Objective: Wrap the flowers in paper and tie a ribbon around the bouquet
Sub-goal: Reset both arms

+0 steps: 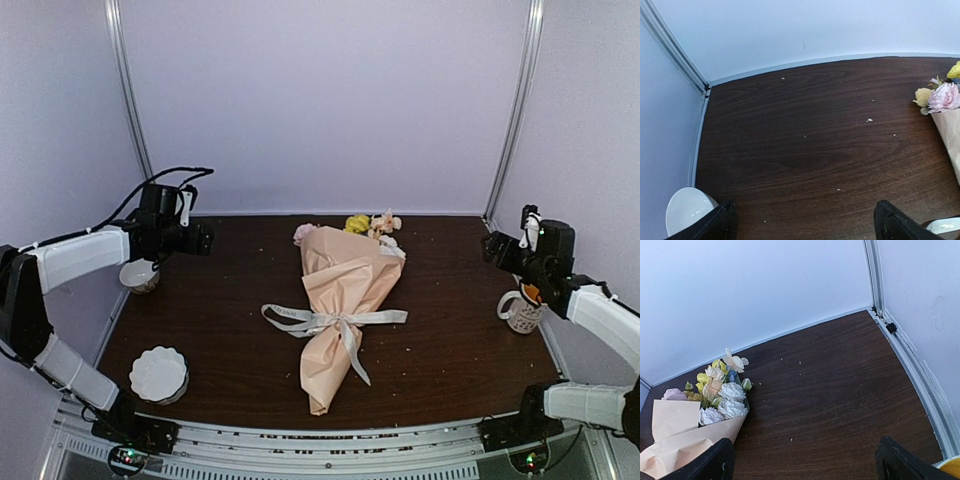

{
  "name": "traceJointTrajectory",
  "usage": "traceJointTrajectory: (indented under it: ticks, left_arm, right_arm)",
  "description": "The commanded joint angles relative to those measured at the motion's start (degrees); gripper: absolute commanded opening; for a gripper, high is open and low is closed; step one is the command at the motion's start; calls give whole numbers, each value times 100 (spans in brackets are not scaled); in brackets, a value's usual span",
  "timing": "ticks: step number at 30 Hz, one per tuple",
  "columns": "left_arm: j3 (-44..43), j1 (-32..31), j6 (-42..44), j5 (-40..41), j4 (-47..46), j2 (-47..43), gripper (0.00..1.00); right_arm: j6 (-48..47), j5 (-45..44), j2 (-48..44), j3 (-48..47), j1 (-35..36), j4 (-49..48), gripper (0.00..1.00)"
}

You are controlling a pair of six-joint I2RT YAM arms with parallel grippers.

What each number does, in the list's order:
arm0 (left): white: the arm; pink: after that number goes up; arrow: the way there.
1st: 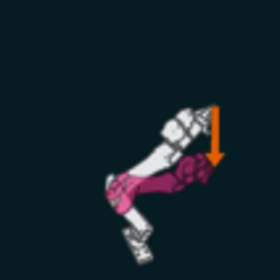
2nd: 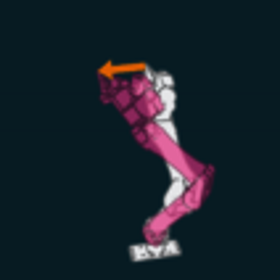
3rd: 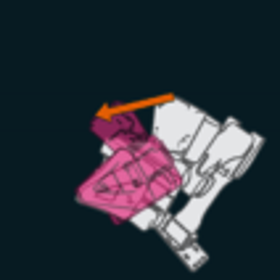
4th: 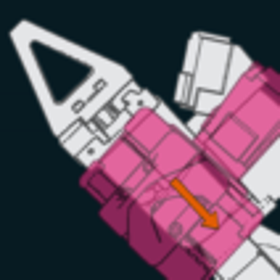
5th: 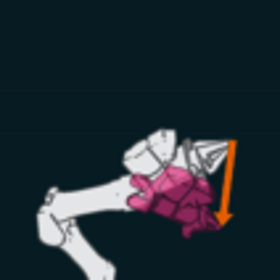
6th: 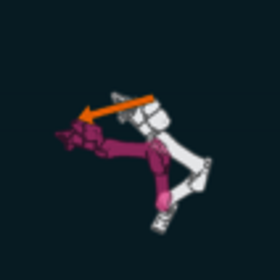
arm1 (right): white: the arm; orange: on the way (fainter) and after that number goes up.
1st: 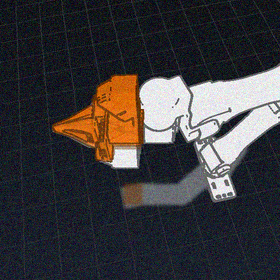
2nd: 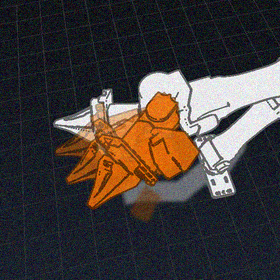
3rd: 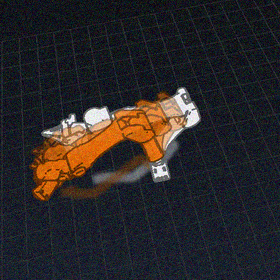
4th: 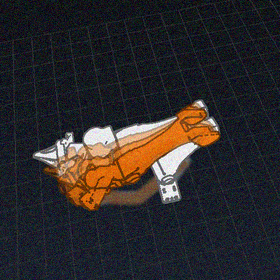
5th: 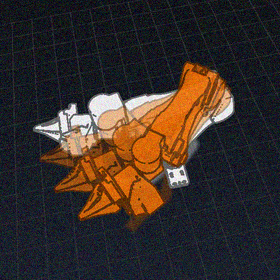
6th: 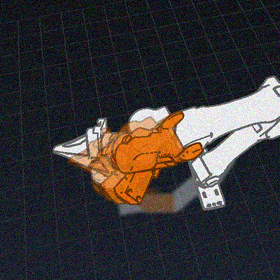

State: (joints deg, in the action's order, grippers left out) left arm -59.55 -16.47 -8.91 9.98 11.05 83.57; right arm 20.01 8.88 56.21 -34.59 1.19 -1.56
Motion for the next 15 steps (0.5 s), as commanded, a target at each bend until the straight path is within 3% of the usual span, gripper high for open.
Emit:
traceJointTrajectory:
  ticks: [1,6,10,15]
  left_arm:
    - [440,51,330,702,-1256,-44,98]
    - [1041,109,273,760,-2072,-31,98]
    - [1254,109,-89,207,-2549,120,98]
    - [1318,109,-302,116,-2737,267,98]
  right_arm:
    - [112,-331,-33,427,-31,-1099,100]
    - [210,-320,-155,923,-31,-1616,100]
    - [461,-519,-127,1128,-31,-1692,100]
    - [388,294,-1,1339,-35,-2036,100]
